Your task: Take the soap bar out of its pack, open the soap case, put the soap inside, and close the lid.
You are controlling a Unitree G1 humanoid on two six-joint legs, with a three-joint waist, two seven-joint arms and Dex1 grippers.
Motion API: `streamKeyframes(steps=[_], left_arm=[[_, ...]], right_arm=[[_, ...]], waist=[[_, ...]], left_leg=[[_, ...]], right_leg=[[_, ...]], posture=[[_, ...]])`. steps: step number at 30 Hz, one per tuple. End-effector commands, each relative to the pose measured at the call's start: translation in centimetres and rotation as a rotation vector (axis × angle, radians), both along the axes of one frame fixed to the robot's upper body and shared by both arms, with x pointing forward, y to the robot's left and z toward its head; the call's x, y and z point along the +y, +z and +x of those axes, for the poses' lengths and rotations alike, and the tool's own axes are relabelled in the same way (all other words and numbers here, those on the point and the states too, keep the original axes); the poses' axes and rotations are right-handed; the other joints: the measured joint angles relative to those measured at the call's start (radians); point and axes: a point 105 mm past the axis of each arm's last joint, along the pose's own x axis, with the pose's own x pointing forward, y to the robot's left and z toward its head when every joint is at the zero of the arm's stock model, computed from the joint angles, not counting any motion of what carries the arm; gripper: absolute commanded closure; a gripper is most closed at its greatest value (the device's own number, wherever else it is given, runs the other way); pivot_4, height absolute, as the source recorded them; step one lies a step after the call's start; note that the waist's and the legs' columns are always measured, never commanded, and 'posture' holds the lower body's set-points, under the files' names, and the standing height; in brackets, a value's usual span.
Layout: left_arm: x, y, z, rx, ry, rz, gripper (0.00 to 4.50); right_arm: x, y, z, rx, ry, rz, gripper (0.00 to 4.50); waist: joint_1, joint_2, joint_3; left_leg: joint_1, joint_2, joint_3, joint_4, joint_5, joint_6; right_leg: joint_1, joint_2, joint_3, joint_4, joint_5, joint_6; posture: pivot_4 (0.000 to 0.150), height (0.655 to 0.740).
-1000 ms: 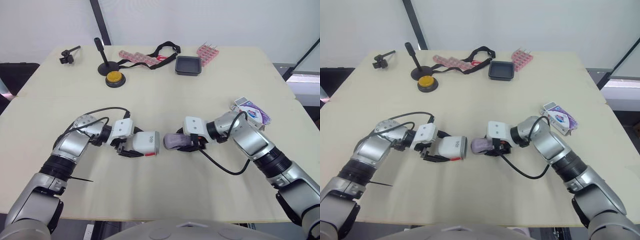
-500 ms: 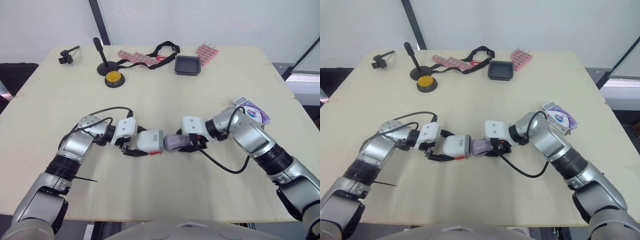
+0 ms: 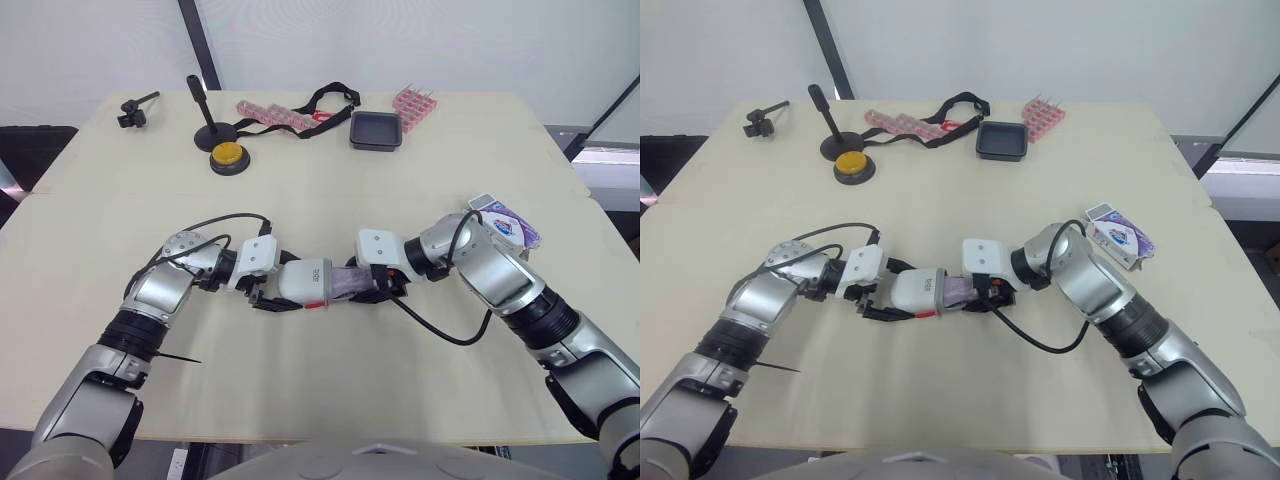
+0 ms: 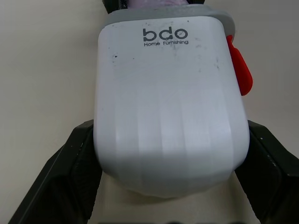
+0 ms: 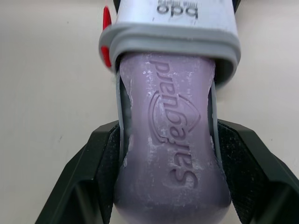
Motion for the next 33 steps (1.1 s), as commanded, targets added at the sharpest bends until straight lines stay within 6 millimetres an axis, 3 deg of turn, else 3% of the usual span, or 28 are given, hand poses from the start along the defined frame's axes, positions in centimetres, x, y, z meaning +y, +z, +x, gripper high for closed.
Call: streamKeyframes(steps=[1, 13, 15, 18, 26, 33], left_arm=[[-0.4, 1.0, 0.3, -0.034, -0.013, -0.021, 1.05], [-1.8, 1.1, 0.3, -0.060, -0.014, -0.050, 1.05], [-1.8, 0.9, 0.3, -0.062, -0.015, -0.046, 1.05], [-1.8, 0.8, 0.3, -0.064, -0.015, -0.040, 1.05], [-1.6, 0.5, 0.4, -0.063, -0.014, -0.027, 1.05], [-1.4, 0.4, 0.4, -0.061, -0.014, -0.019, 1.05]], right_arm=[[0.4, 1.2, 0.5, -0.044, 0.003, 0.016, 1.93], [1.4, 1.6, 0.2, -0.021, -0.023, 0.010, 1.93], [1.2, 1.6, 0.0, -0.010, -0.032, 0.012, 0.82], [0.5, 1.7, -0.3, -0.027, -0.023, 0.007, 0.02], [-0.9, 2.3, -1.0, -0.032, -0.024, 0.026, 0.02], [-3.8, 4.3, -0.4, 0.019, -0.189, 0.144, 0.02]], waist=[[0.000, 0.000, 0.000], [0.000, 0.000, 0.000], [0.000, 0.000, 0.000], [0.002, 0.000, 0.000], [0.001, 0.000, 0.000], [0.005, 0.000, 0.000]], left_leg=[[0.000, 0.000, 0.000, 0.000, 0.000, 0.000], [0.000, 0.000, 0.000, 0.000, 0.000, 0.000], [0.000, 0.000, 0.000, 0.000, 0.000, 0.000], [0.000, 0.000, 0.000, 0.000, 0.000, 0.000], [0.000, 0.000, 0.000, 0.000, 0.000, 0.000], [0.000, 0.000, 0.000, 0.000, 0.000, 0.000]], right_leg=[[0.000, 0.000, 0.000, 0.000, 0.000, 0.000], [0.000, 0.000, 0.000, 0.000, 0.000, 0.000], [0.000, 0.000, 0.000, 0.000, 0.000, 0.000], [0.000, 0.000, 0.000, 0.000, 0.000, 0.000], [0.000, 0.000, 0.000, 0.000, 0.000, 0.001], [0.000, 0.000, 0.001, -0.001, 0.000, 0.001]], posture=[[0.150, 0.7291], [0.150, 0.7291], [0.150, 0.7291], [0.150, 0.7291], [0.150, 0.7291], [0.150, 0.7291]])
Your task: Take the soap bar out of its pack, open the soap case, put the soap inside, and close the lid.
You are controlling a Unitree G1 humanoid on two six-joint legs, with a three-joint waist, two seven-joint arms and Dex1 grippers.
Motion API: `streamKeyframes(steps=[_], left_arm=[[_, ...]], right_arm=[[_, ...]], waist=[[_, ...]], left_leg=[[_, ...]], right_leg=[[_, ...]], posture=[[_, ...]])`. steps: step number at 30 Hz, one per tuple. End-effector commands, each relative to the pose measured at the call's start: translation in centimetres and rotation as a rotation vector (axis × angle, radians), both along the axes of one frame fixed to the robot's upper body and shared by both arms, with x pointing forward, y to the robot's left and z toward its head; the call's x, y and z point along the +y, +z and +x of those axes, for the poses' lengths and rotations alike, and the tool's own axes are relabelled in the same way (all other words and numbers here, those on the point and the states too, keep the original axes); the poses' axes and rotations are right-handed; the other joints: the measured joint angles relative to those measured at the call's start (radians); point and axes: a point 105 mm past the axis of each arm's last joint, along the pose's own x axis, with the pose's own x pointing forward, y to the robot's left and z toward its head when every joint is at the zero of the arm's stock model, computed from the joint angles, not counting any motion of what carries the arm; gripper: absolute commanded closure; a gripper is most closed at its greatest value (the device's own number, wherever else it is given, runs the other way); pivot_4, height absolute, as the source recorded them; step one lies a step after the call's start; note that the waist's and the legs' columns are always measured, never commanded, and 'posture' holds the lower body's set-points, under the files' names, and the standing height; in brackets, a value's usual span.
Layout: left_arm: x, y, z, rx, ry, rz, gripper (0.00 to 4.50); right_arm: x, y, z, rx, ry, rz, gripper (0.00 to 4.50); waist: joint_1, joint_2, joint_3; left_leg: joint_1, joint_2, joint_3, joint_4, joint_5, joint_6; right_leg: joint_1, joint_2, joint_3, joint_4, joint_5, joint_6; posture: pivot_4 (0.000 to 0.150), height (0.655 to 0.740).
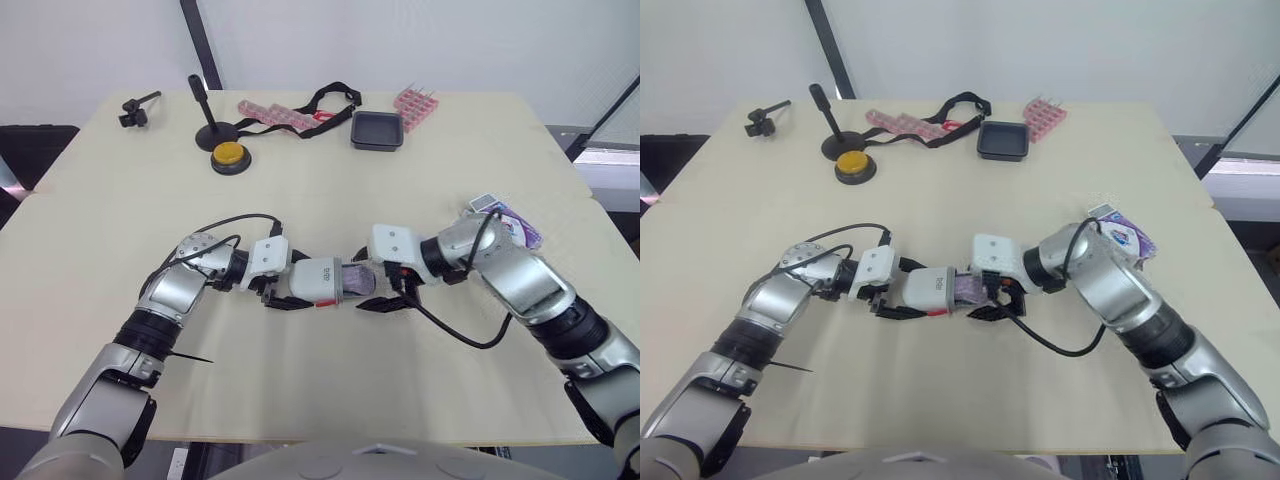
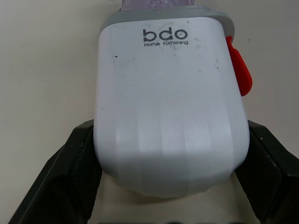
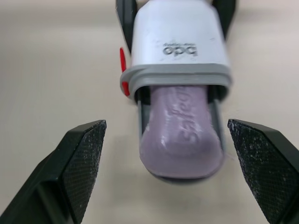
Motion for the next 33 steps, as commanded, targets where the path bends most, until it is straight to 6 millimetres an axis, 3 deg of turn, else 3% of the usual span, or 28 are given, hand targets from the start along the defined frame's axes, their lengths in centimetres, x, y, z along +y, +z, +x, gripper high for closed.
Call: streamKeyframes(steps=[1, 3, 10, 17, 26, 33], left_arm=[[0.0, 0.8, 0.2, -0.037, -0.018, -0.005, 1.05], [0.0, 0.8, 0.2, -0.037, -0.019, -0.004, 1.05], [-0.1, 0.8, 0.3, -0.040, -0.021, -0.005, 1.05], [0.2, 0.9, 0.2, -0.041, -0.017, -0.003, 1.05], [0.3, 0.9, 0.3, -0.043, -0.008, 0.001, 1.05], [0.2, 0.8, 0.4, -0.045, -0.006, 0.000, 1.05]], right_arm=[[-1.4, 1.9, 0.8, -0.020, -0.093, 0.078, 0.02], [-2.2, 1.9, 1.1, -0.011, -0.139, 0.087, 0.02], [-4.2, -1.3, 1.2, -0.042, -0.151, -0.024, 2.20], [-3.9, -2.9, 1.0, -0.056, -0.103, -0.072, 4.46], [-1.5, -3.3, 0.7, -0.072, -0.013, -0.065, 4.46], [0.0, -2.0, 1.1, -0.108, 0.023, -0.039, 4.46]], waist=[[-0.001, 0.000, 0.000], [-0.001, 0.000, 0.000], [-0.002, 0.000, 0.000], [-0.004, 0.000, 0.000], [-0.005, 0.000, 0.000], [-0.005, 0.000, 0.000]], left_leg=[[0.000, 0.000, 0.000, 0.000, 0.000, 0.000], [0.000, 0.000, 0.000, 0.000, 0.000, 0.000], [0.000, 0.000, 0.000, 0.000, 0.000, 0.000], [0.000, 0.000, 0.000, 0.000, 0.000, 0.000], [0.000, 0.000, 0.000, 0.000, 0.000, 0.001], [0.000, 0.000, 0.000, 0.000, 0.000, 0.000]], right_leg=[[0.000, 0.000, 0.000, 0.000, 0.000, 0.000], [0.000, 0.000, 0.000, 0.000, 0.000, 0.000], [0.000, 0.000, 0.000, 0.000, 0.000, 0.000], [0.000, 0.000, 0.000, 0.000, 0.000, -0.001], [0.000, 0.000, 0.000, 0.000, -0.001, -0.001], [0.000, 0.000, 0.000, 0.000, 0.000, -0.001]], posture=[[0.150, 0.7291], [0.150, 0.7291], [0.150, 0.7291], [0.150, 0.7291], [0.150, 0.7291], [0.150, 0.7291]])
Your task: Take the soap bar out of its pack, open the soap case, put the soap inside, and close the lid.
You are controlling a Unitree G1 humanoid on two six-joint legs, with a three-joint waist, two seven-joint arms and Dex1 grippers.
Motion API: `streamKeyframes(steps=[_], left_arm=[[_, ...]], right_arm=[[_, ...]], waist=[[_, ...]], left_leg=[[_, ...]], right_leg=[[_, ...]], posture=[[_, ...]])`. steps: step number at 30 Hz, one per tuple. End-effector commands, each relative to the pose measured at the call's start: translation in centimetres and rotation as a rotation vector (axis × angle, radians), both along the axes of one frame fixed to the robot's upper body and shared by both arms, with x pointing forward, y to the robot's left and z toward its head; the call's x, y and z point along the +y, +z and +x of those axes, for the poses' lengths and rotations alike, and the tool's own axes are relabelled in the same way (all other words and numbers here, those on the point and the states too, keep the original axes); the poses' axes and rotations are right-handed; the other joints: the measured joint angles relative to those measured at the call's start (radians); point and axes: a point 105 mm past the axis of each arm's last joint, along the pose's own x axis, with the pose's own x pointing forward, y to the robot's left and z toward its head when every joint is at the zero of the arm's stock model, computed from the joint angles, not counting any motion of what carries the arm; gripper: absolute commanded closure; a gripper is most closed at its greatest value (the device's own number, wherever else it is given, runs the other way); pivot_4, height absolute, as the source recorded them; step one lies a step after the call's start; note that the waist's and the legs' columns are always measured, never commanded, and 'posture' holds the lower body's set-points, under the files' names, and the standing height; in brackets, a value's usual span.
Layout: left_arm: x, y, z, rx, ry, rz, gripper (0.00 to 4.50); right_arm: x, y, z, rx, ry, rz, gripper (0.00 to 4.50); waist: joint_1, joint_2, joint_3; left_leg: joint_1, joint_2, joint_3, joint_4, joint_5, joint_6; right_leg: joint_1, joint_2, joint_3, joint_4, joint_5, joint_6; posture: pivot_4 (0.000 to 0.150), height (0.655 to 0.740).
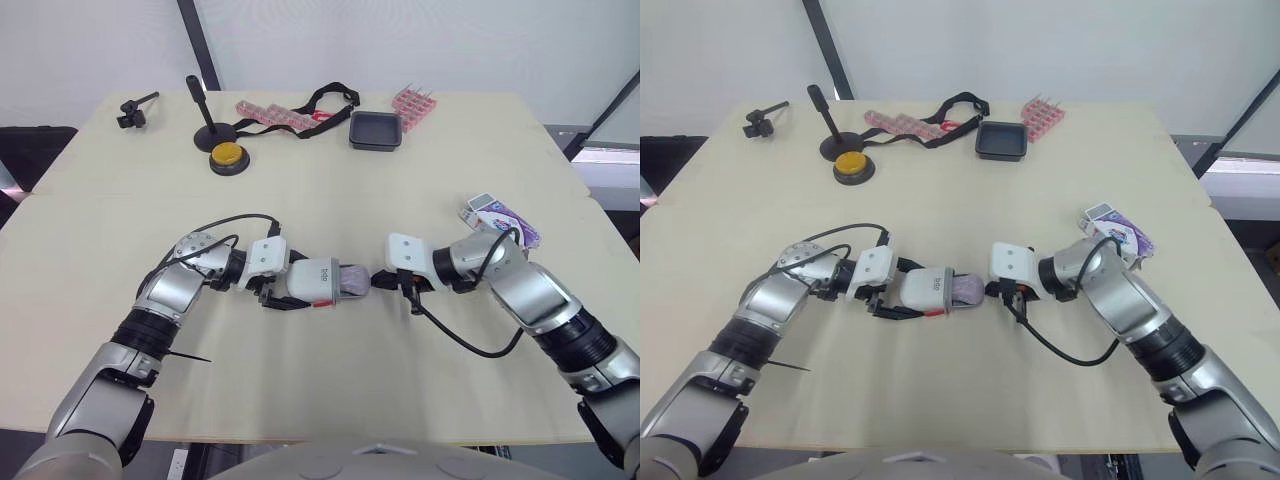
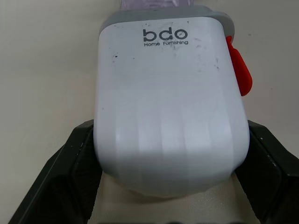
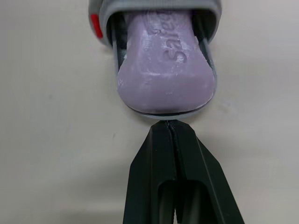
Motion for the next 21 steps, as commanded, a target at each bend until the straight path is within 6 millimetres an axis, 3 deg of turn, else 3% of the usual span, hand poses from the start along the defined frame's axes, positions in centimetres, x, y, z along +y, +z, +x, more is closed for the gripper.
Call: streamKeyframes(steps=[1, 13, 18, 21], left_arm=[[-0.1, 0.9, 0.3, -0.043, -0.008, -0.012, 1.05], [-1.0, 1.3, 0.2, -0.051, -0.011, -0.031, 1.05], [-1.5, 1.5, 0.0, -0.055, -0.017, -0.065, 1.05], [-1.8, 1.4, -0.7, -0.059, -0.034, -0.085, 1.05]], right_arm=[[0.7, 1.2, 0.0, -0.038, 0.034, 0.017, 4.46], [2.1, 0.8, -0.2, -0.038, 0.066, 0.021, 4.46], [0.3, 1.0, 0.2, -0.007, -0.007, 0.020, 4.46], [-2.1, 2.1, 0.0, -0.009, -0.060, 0.035, 4.46]], waist=[[0.001, 0.000, 0.000], [0.001, 0.000, 0.000], [0.002, 0.000, 0.000], [0.006, 0.000, 0.000]], left_leg=[[0.000, 0.000, 0.000, 0.000, 0.000, 0.000], [0.000, 0.000, 0.000, 0.000, 0.000, 0.000], [0.000, 0.000, 0.000, 0.000, 0.000, 0.000], [0.000, 0.000, 0.000, 0.000, 0.000, 0.000]], right_leg=[[0.000, 0.000, 0.000, 0.000, 0.000, 0.000], [0.000, 0.000, 0.000, 0.000, 0.000, 0.000], [0.000, 0.000, 0.000, 0.000, 0.000, 0.000], [0.000, 0.000, 0.000, -0.001, 0.000, 0.001]], posture=[[0.150, 0.7291], [0.150, 0.7291], [0.150, 0.7291], [0.150, 0.7291]])
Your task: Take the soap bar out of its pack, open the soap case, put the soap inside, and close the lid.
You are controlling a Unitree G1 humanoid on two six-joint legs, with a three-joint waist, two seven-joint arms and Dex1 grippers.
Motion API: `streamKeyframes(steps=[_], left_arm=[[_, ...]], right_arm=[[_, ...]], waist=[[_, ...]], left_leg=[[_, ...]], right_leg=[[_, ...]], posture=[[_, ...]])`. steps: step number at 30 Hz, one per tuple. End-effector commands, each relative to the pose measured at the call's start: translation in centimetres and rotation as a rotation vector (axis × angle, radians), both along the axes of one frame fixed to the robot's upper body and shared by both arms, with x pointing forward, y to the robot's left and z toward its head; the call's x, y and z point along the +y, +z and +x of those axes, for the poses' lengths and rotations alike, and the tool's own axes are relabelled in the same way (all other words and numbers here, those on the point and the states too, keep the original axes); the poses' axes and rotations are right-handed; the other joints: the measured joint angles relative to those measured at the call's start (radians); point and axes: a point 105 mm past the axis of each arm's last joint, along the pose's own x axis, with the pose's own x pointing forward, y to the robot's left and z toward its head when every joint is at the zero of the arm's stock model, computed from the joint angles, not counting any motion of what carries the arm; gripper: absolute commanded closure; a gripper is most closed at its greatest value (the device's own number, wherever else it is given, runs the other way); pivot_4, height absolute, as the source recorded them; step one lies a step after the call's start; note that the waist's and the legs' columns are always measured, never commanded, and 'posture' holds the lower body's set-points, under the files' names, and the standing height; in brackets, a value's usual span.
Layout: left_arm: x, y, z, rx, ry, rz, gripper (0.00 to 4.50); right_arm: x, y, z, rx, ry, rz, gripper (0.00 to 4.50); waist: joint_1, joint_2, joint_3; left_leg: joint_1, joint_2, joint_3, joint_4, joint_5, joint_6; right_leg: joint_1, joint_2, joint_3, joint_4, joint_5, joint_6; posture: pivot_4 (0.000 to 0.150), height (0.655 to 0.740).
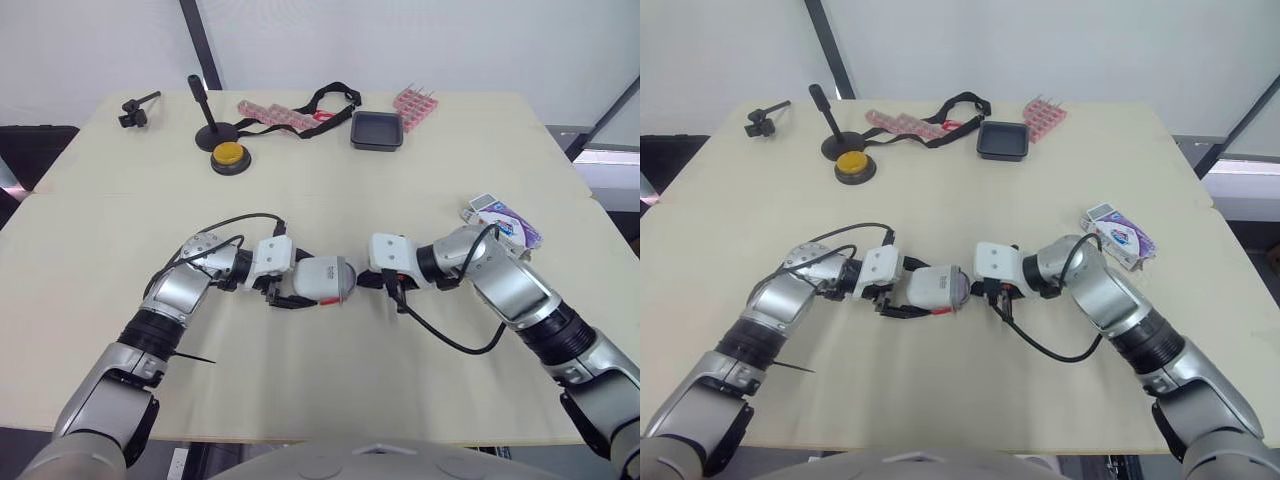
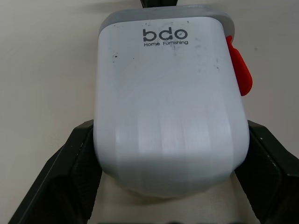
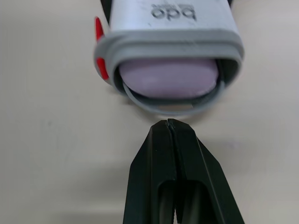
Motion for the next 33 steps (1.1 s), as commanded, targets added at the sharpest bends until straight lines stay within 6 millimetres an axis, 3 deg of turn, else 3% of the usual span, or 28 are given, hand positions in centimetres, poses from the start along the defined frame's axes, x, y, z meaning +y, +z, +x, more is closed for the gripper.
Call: streamKeyframes(steps=[1, 7, 11, 15, 18, 25, 28, 33], left_arm=[[-0.5, 1.1, -0.7, -0.041, -0.025, -0.052, 1.05], [-0.5, 1.5, -0.7, -0.026, 0.017, -0.120, 1.05], [-0.7, 1.7, -0.8, -0.092, -0.004, -0.157, 1.05], [-1.0, 2.2, -0.9, -0.157, 0.000, -0.225, 1.05], [-1.1, 2.6, -0.9, -0.204, 0.021, -0.282, 1.05], [-1.3, 2.4, -1.0, -0.140, 0.098, -0.374, 1.05], [-1.4, 2.7, -0.6, -0.185, 0.119, -0.380, 1.05], [-1.8, 2.8, -0.7, -0.215, 0.083, -0.369, 1.05]], right_arm=[[-2.4, 2.3, 0.0, -0.051, -0.046, 0.029, 4.46], [-6.3, 2.4, -0.9, -0.033, -0.144, 0.027, 4.46], [-7.0, 3.0, -1.5, 0.065, -0.243, 0.144, 4.46], [-7.0, 4.0, -2.6, 0.236, -0.301, 0.242, 3.32], [-6.6, 4.7, -3.3, 0.400, -0.347, 0.298, 2.21], [-5.1, 5.9, -3.7, 0.658, -0.425, 0.397, 0.02], [-4.4, 5.6, -4.7, 0.754, -0.400, 0.382, 0.02], [-3.1, 5.1, -3.7, 0.783, -0.430, 0.432, 0.02]], waist=[[0.001, 0.000, 0.000], [-0.001, 0.000, 0.000], [-0.004, 0.000, 0.000], [-0.004, 0.000, 0.000], [-0.002, 0.000, 0.000], [0.007, 0.000, 0.000], [0.021, 0.000, 0.000], [0.026, 0.000, 0.000]], left_leg=[[0.000, 0.000, 0.000, 0.000, 0.000, 0.000], [-0.001, 0.000, 0.000, -0.001, -0.001, 0.001], [0.000, 0.000, 0.000, -0.001, -0.002, 0.004], [0.000, 0.001, 0.000, -0.001, -0.003, 0.005], [0.000, 0.001, 0.001, -0.001, -0.003, 0.005], [0.000, 0.001, 0.001, -0.001, -0.001, 0.002], [0.000, 0.001, 0.000, -0.001, 0.000, 0.000], [0.001, 0.000, 0.001, 0.000, 0.000, 0.000]], right_leg=[[0.000, 0.000, 0.000, -0.001, 0.000, 0.000], [0.000, 0.000, 0.001, -0.001, 0.000, 0.000], [0.000, 0.000, 0.001, -0.001, -0.001, -0.001], [0.000, 0.000, 0.001, -0.001, -0.001, -0.002], [0.000, 0.000, 0.001, -0.001, -0.001, -0.003], [0.000, 0.000, 0.001, 0.000, -0.002, -0.004], [0.000, 0.001, 0.001, 0.000, -0.002, -0.004], [0.000, 0.000, 0.001, 0.000, -0.002, -0.004]], posture=[[0.150, 0.7291], [0.150, 0.7291], [0.150, 0.7291], [0.150, 0.7291], [0.150, 0.7291], [0.150, 0.7291], [0.150, 0.7291], [0.150, 0.7291]])
